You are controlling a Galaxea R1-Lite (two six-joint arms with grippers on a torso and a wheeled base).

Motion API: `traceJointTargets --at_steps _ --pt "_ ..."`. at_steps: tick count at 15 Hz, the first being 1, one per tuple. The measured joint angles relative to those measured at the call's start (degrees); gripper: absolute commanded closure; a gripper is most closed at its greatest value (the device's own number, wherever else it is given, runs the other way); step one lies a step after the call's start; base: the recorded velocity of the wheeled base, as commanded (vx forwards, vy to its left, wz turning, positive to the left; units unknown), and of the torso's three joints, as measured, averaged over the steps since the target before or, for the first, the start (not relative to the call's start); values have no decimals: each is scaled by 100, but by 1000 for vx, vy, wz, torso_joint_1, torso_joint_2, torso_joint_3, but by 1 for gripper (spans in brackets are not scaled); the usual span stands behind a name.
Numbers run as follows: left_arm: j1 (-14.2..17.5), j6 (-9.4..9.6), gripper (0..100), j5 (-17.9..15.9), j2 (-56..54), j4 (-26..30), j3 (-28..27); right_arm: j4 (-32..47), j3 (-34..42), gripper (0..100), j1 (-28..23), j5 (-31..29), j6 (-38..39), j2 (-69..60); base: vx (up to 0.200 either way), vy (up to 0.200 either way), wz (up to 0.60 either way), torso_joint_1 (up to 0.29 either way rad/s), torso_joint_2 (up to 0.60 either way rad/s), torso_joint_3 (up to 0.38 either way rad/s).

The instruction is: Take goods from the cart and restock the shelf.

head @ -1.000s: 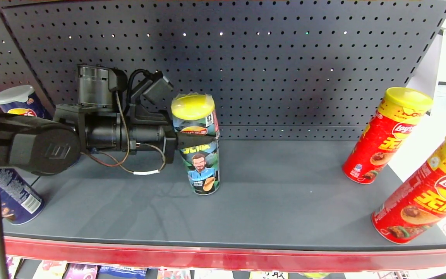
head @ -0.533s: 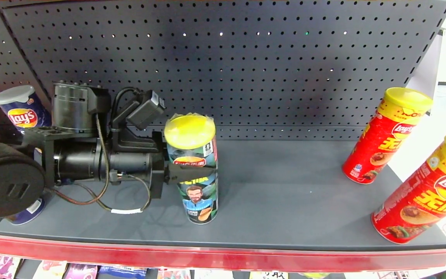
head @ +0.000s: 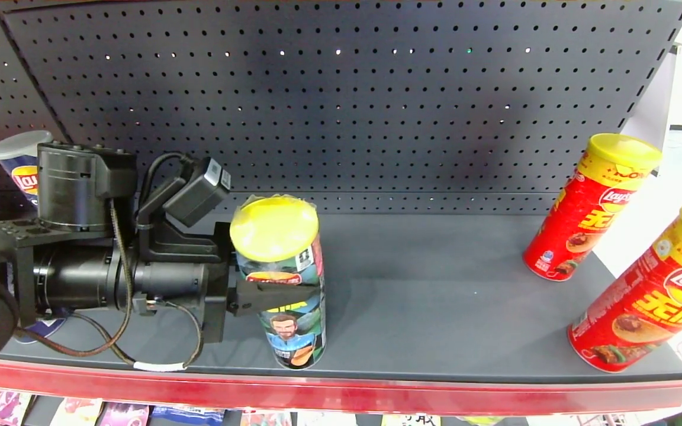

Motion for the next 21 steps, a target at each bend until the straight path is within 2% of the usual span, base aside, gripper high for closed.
traceJointTargets --at_steps 3,4,12,17,21 --pt "-16 7 100 9 -20 -20 61 2 -2 100 -6 0 2 0 0 0 0 0 0 0" --pt "-16 9 0 6 -20 -30 77 9 -2 100 -6 0 2 0 0 0 0 0 0 0" --pt "35 -15 0 9 -113 -71 278 11 0 100 -6 0 5 0 0 0 0 0 0 0" --pt "375 -22 0 9 -601 -79 758 11 0 100 -11 0 2 0 0 0 0 0 0 0" --pt "745 -30 0 123 -1254 -82 1417 24 44 100 -6 0 5 0 0 0 0 0 0 0"
